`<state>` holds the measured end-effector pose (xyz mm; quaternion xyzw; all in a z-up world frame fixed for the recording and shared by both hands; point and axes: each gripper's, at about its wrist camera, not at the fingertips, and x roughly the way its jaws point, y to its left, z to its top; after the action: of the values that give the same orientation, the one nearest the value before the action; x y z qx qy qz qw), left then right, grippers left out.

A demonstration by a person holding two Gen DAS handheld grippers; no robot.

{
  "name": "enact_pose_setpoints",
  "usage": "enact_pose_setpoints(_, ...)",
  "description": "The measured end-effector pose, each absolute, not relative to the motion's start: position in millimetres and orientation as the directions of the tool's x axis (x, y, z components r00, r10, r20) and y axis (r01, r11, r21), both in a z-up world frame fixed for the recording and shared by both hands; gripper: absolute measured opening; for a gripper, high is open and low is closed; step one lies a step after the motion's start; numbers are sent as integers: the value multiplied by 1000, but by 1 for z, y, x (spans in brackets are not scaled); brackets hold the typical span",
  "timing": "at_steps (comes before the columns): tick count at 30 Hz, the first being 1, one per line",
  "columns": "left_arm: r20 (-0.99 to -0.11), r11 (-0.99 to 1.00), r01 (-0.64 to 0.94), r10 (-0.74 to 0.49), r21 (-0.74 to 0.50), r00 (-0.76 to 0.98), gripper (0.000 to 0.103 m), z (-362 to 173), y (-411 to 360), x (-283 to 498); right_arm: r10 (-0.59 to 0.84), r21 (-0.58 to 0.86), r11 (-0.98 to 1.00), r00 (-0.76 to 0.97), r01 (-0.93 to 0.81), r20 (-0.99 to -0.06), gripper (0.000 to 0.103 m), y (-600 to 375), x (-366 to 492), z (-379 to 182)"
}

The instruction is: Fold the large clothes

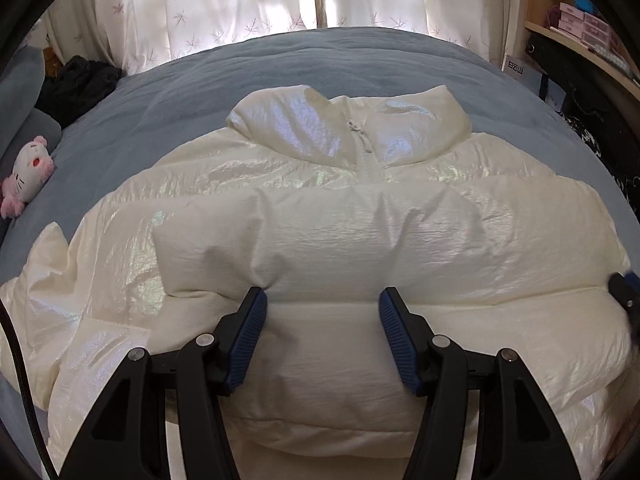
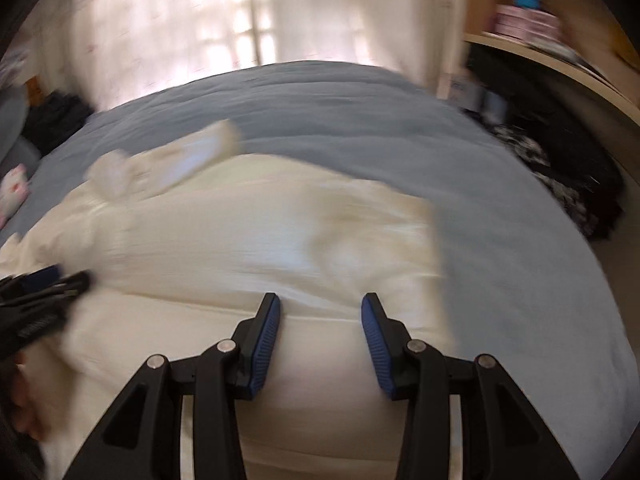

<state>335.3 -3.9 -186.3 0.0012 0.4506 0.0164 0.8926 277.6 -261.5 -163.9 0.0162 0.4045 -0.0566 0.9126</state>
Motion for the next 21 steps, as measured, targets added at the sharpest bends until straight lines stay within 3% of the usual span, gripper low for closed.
enact_pose_setpoints(1,-805,999,-30,28,12,592,58,-187,-3,335,-86,28,986,656,162,-750,46,-278,275,-168)
enact_pose_setpoints(2,-806,999,-31,25,8,592,58,-187,-1,335,-61,93,975,643,203,-763,64,-294,273,-174)
enact_pose_setpoints(4,-807,999,-32,23,5,590,58,-187,0,335,-23,185,948,635,258,-772,76,-314,269,-181)
enact_pose_setpoints(6,-806,999,-39,33,12,591,59,-185,-1,334,-9,210,941,637,266,-771,76,-318,267,-184)
enact_pose_setpoints(12,-808,998,-65,34,-6,588,59,-183,6,331,-134,67,960,657,271,-742,76,-297,267,-181)
enact_pose_setpoints(21,-797,994,-103,38,-30,603,59,-178,7,320,-156,63,957,686,283,-710,76,-291,253,-182)
